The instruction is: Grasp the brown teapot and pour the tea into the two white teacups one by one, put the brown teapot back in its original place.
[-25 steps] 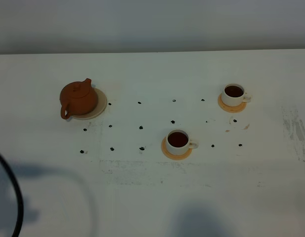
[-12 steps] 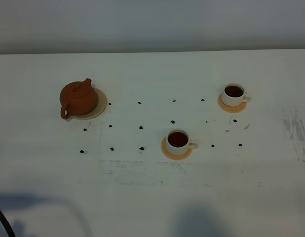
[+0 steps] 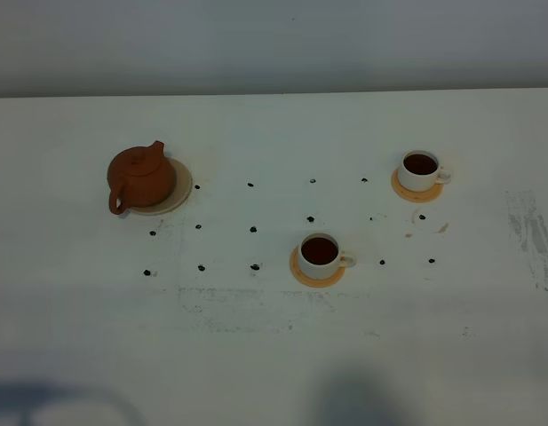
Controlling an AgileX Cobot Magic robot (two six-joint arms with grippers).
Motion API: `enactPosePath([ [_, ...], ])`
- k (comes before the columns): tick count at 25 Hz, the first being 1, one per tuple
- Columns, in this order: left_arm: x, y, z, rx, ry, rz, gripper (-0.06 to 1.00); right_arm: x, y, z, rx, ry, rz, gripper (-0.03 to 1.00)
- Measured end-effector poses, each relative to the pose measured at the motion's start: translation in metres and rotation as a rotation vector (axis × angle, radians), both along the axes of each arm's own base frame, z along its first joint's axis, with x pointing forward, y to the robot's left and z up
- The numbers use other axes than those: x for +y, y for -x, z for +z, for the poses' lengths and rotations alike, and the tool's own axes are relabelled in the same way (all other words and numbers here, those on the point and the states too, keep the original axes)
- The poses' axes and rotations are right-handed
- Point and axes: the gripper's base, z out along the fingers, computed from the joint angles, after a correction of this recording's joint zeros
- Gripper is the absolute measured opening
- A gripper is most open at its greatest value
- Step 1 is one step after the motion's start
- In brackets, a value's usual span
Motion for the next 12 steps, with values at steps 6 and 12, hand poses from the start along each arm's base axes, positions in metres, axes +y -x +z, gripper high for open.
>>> enactPosePath([
  [6, 0.0, 0.018, 0.0, -0.135, 0.003, -0.004, 0.62, 0.0, 0.0, 0.0, 0.0, 0.0, 0.0, 0.49],
  [12, 0.0, 0.019, 0.0, -0.138, 0.003, -0.004, 0.62, 0.0, 0.0, 0.0, 0.0, 0.0, 0.0, 0.49],
])
